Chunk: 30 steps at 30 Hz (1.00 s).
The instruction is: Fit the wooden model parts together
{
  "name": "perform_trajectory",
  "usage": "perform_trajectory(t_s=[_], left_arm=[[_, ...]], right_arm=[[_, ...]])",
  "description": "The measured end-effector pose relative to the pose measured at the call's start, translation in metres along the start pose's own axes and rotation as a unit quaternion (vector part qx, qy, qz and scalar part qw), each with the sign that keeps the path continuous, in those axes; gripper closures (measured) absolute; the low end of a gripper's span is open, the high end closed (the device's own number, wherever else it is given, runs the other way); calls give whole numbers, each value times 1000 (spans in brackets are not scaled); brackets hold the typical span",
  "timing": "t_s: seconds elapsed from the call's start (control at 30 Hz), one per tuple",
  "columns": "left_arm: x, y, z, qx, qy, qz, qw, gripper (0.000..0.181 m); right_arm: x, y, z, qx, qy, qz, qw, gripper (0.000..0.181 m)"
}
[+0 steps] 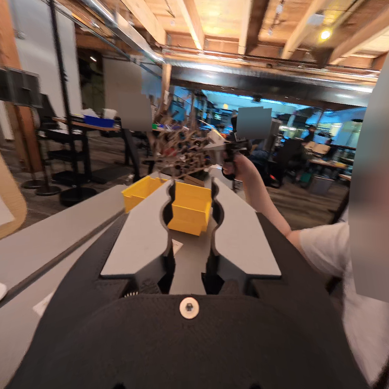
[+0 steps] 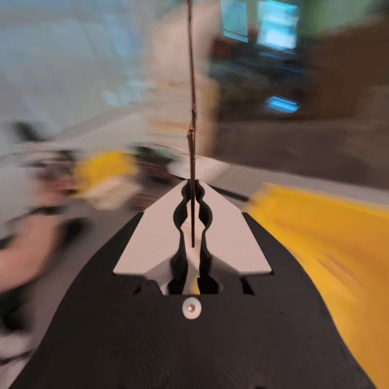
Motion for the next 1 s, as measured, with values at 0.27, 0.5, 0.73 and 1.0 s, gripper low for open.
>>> perform_trajectory(t_s=[0.27,0.5,0.73,1.0], left_arm=[[9,-9,18,-52,-21,13,998,153],[24,-10,41,-61,-73,18,995,153],[32,-9,50,-79,-94,34,992,153],[31,-3,40,-82,-80,48,992,154]], right_arm=[[-21,117,87,170,-162,97,967,180],[8,123,136,210,-276,65,936,179],[31,169,157,171,-294,216,915,165],[35,188,181,103,-360,299,878,145]])
Point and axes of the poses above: each gripper's, where its closed fingertips meet, x out along the fingers, z out of its underside, y = z × x across the jaws, the point moved 2 cm from there along -x, back along the fingers, and after that the axes turned 11 degrees about z, right-handed, at the moved point
